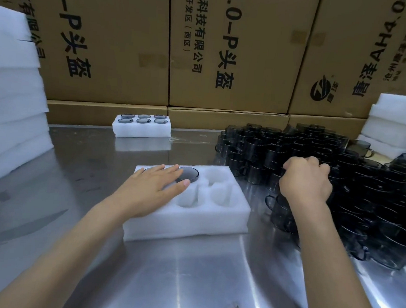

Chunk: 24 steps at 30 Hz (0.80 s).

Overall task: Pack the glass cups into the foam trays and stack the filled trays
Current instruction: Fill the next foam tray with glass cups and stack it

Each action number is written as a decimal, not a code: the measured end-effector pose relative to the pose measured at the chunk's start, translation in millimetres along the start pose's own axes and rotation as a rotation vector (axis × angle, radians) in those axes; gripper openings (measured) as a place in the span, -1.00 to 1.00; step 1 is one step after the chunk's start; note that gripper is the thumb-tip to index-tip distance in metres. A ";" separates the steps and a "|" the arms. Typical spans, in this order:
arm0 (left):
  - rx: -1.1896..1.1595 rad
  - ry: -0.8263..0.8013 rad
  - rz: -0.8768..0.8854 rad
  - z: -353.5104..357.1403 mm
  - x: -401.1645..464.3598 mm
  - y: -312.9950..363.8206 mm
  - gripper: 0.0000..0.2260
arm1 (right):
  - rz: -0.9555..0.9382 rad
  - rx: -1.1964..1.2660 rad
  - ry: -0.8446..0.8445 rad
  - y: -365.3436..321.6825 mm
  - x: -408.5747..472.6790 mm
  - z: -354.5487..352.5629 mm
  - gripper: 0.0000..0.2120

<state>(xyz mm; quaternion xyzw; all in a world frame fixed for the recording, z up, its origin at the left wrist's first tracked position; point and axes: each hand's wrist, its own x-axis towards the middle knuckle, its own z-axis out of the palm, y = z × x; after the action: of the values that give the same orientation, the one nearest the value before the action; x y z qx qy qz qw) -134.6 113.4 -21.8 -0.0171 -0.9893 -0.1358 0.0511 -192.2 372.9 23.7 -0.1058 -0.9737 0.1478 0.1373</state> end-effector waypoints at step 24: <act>0.000 0.016 -0.005 1.4 -1.3 -0.4 -0.44 | -0.697 0.589 0.271 -66.9 -34.2 50.6 -0.76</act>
<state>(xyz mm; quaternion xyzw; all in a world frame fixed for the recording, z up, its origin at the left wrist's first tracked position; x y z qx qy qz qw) -133.4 113.4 -23.4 -0.0135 -0.9889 -0.1359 0.0588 -186.2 288.9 -9.7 0.2525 -0.8411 0.3476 0.3285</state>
